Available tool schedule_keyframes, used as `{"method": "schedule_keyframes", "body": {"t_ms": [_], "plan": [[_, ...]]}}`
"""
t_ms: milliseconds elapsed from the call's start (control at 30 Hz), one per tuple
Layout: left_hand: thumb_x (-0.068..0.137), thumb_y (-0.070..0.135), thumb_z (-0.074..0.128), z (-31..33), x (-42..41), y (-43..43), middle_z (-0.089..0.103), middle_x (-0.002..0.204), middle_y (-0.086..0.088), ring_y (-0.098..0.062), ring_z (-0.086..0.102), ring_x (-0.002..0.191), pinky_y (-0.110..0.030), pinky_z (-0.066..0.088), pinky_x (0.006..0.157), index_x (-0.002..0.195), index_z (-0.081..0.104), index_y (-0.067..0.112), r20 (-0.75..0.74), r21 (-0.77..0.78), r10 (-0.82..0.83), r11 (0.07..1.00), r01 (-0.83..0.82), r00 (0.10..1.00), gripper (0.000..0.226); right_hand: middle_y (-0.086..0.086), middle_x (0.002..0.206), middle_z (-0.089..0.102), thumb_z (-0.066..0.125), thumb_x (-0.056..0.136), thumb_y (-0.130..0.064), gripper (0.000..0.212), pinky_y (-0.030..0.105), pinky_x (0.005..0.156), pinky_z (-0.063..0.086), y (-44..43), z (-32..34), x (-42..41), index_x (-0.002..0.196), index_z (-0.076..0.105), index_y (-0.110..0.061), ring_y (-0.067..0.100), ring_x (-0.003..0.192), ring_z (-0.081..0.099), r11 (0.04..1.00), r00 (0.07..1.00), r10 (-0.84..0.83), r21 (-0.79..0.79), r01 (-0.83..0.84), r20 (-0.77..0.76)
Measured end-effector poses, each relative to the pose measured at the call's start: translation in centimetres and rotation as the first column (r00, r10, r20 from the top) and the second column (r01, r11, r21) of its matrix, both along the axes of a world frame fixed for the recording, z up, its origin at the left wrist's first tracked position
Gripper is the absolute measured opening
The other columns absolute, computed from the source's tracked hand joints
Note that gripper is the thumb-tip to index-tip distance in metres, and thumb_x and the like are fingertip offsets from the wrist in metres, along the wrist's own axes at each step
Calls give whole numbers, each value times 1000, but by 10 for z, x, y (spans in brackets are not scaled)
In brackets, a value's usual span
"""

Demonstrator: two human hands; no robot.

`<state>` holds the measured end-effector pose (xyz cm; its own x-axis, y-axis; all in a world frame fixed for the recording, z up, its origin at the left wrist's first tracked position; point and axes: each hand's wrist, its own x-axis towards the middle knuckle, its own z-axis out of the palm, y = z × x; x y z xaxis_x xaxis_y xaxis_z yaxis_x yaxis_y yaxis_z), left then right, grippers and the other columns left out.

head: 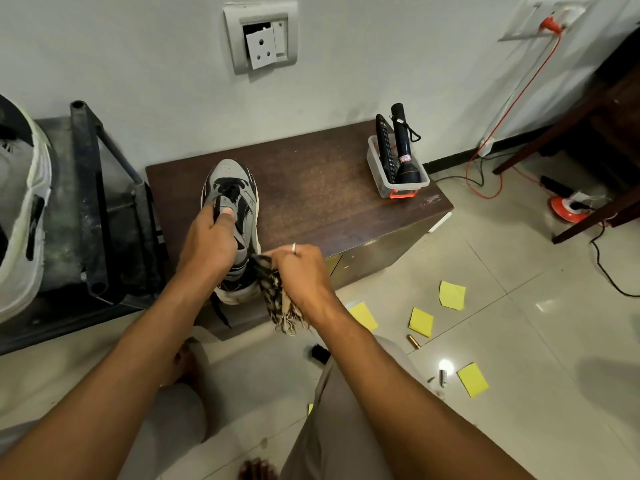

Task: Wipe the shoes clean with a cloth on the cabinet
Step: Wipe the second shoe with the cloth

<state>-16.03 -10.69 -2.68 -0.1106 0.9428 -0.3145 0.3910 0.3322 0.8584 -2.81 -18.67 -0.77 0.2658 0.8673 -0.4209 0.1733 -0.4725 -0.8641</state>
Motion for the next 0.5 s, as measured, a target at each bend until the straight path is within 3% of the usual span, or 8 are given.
{"method": "schedule_keyframes", "body": {"t_ms": [67, 167, 267, 333, 400, 433, 500], "plan": [[91, 60, 37, 1, -1, 1, 65, 130, 3, -26, 60, 121, -55, 46, 106, 136, 55, 35, -5, -5, 8, 1000, -8, 1000, 55, 1, 93, 79, 54, 99, -18, 28, 33, 64, 60, 2, -4, -8, 108, 80, -22, 21, 77, 73, 997, 998, -68, 47, 68, -10], [91, 56, 37, 3, 1, 0, 66, 126, 1, -25, 62, 117, -53, 47, 105, 133, 57, 32, -4, 9, 17, 1000, -16, 1000, 52, -1, 102, 78, 52, 100, -13, 36, 13, 50, 46, -2, -7, -24, 128, 72, -25, -2, 54, 60, 994, 1000, 7, 111, -7, -3], [97, 53, 36, 3, 3, 0, 65, 127, 1, -25, 61, 117, -53, 47, 105, 136, 55, 30, -16, 22, 13, 1000, -13, 1000, 49, -8, 70, 69, 52, 100, -13, 34, 17, 46, 42, -10, -4, -21, 123, 74, -21, 0, 41, 47, 995, 999, 28, 97, -26, -25], [99, 51, 36, 2, 3, 0, 65, 128, 1, -25, 60, 118, -53, 47, 105, 137, 55, 29, -17, 19, 10, 1000, -9, 1000, 48, -15, 46, 53, 52, 99, -12, 29, 17, 42, 36, -13, -5, -14, 110, 78, -17, 2, 36, 38, 998, 999, 41, 52, -40, -21], [97, 53, 36, 2, 4, 0, 65, 129, 2, -25, 60, 119, -53, 47, 105, 138, 54, 31, -6, 20, 9, 1000, -9, 1000, 50, -10, 44, 53, 52, 96, -11, 26, 16, 42, 35, -15, -1, -9, 93, 77, -8, 2, 38, 39, 999, 999, 35, 22, -35, 0], [96, 55, 37, 1, 3, 0, 65, 129, 3, -24, 60, 119, -53, 47, 105, 137, 54, 32, 3, 19, 7, 1000, -7, 1000, 50, -3, 53, 62, 52, 94, -13, 26, 16, 47, 41, -15, -1, -8, 91, 77, -3, 5, 45, 47, 1000, 1000, 11, 24, -11, -5], [95, 56, 38, 1, 2, 1, 65, 127, 4, -24, 61, 118, -53, 47, 105, 134, 56, 34, 10, 10, 10, 1000, -10, 1000, 49, 2, 78, 76, 54, 92, -19, 27, 24, 67, 58, -13, -2, -13, 97, 79, -11, 10, 68, 68, 996, 995, -88, 30, 89, -35]]}}
